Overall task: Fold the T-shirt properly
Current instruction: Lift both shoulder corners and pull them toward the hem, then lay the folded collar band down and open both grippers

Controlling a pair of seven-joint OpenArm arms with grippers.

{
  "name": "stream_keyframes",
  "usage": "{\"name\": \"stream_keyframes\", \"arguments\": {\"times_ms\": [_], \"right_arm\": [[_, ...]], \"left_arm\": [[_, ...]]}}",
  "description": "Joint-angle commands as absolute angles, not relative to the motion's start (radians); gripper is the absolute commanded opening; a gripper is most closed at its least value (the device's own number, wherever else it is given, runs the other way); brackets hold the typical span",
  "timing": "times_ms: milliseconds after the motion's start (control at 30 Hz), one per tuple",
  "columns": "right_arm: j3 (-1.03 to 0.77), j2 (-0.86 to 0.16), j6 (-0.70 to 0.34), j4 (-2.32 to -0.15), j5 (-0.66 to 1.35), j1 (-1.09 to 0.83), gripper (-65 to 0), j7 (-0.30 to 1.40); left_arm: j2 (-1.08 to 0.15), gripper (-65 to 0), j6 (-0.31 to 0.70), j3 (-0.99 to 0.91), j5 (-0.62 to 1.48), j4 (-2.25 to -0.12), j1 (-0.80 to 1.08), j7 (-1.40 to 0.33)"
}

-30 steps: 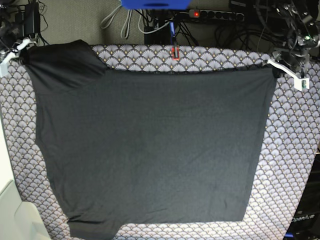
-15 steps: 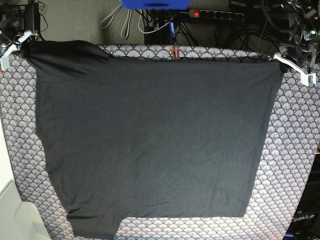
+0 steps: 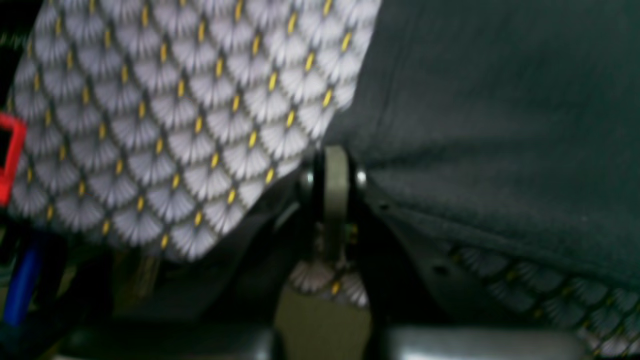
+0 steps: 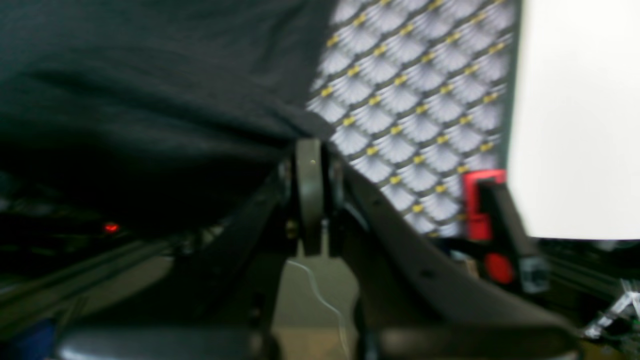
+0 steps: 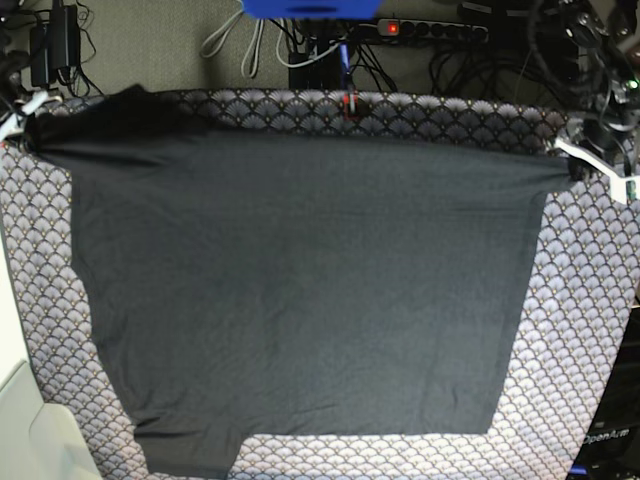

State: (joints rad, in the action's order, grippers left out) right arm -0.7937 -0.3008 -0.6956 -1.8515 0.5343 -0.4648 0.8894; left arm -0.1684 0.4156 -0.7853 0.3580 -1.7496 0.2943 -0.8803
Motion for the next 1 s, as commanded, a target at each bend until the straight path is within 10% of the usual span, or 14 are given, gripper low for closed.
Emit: {"name": "stream_keyframes", "arguments": {"times_ms": [0, 967], "right_arm": [[-0.8, -0.317, -0.698, -1.863, 0.524, -0.443, -65.0, 0.869], [-0.43, -0.42, -0.698, -1.438, 0.148, 0.119, -65.0, 0.858]], "left_arm": [[-0.183, -64.4, 0.41, -0.788, 0.352, -1.767, 0.272, -0.865], [-0.183, -64.4, 0.41, -0.542, -0.151, -1.435, -0.213, -0.897]]}}
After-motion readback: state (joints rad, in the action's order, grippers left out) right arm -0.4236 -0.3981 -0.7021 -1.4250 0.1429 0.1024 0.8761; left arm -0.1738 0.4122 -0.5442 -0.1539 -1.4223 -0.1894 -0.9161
